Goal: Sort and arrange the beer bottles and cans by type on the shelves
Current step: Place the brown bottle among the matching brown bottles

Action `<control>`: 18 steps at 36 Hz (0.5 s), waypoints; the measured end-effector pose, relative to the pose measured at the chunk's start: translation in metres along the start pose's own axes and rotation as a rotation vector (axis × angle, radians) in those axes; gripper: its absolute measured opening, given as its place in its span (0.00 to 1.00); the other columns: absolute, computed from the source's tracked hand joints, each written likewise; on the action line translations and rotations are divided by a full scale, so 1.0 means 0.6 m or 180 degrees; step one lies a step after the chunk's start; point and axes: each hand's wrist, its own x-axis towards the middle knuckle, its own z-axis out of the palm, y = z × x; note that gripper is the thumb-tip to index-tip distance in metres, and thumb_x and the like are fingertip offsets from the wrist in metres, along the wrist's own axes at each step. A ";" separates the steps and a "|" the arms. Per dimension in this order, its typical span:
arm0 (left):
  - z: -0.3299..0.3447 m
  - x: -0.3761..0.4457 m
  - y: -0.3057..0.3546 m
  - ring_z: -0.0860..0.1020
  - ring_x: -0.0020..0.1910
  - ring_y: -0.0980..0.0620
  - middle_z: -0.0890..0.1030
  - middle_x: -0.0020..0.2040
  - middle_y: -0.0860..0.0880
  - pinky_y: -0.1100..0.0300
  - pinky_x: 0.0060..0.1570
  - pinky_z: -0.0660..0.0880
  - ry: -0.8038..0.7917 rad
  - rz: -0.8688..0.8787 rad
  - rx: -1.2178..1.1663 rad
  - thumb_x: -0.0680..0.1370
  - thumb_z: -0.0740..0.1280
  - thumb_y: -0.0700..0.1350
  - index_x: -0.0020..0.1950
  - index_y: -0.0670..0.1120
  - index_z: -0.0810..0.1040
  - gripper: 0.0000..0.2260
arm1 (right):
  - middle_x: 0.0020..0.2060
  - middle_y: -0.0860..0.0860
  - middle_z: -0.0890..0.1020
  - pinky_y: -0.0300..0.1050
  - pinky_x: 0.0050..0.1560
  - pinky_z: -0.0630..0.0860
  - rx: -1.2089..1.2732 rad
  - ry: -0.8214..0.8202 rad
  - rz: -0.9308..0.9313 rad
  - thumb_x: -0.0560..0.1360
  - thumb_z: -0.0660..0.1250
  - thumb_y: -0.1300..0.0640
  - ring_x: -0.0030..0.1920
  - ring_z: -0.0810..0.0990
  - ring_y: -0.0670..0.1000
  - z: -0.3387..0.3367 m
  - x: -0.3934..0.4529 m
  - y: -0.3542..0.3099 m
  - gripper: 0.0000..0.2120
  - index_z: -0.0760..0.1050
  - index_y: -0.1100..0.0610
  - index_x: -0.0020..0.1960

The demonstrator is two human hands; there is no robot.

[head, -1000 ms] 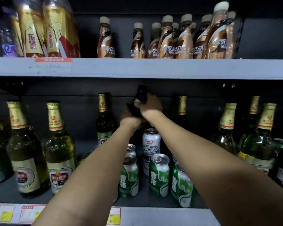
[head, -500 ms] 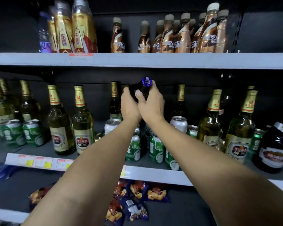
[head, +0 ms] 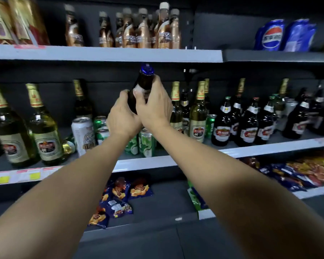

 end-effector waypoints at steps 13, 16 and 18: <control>0.169 -0.121 0.119 0.78 0.51 0.49 0.79 0.50 0.52 0.51 0.52 0.77 -0.1275 -0.0843 -0.1285 0.67 0.76 0.58 0.57 0.52 0.74 0.23 | 0.62 0.47 0.76 0.49 0.53 0.73 -0.0575 -0.1093 0.1090 0.81 0.57 0.44 0.58 0.77 0.52 -0.226 -0.048 0.210 0.22 0.61 0.48 0.73; 0.230 -0.134 0.162 0.78 0.54 0.48 0.80 0.54 0.51 0.49 0.54 0.77 -0.1391 -0.1002 -0.1448 0.65 0.78 0.58 0.61 0.50 0.75 0.29 | 0.60 0.50 0.75 0.46 0.46 0.69 -0.0829 -0.1503 0.1574 0.79 0.61 0.53 0.52 0.76 0.52 -0.299 -0.055 0.286 0.26 0.58 0.49 0.75; 0.269 -0.143 0.197 0.78 0.56 0.46 0.80 0.57 0.50 0.51 0.53 0.77 -0.1413 -0.1013 -0.1395 0.65 0.77 0.60 0.65 0.49 0.74 0.33 | 0.60 0.51 0.72 0.47 0.47 0.71 -0.0736 -0.1825 0.1796 0.77 0.66 0.53 0.50 0.75 0.51 -0.338 -0.058 0.332 0.33 0.53 0.49 0.77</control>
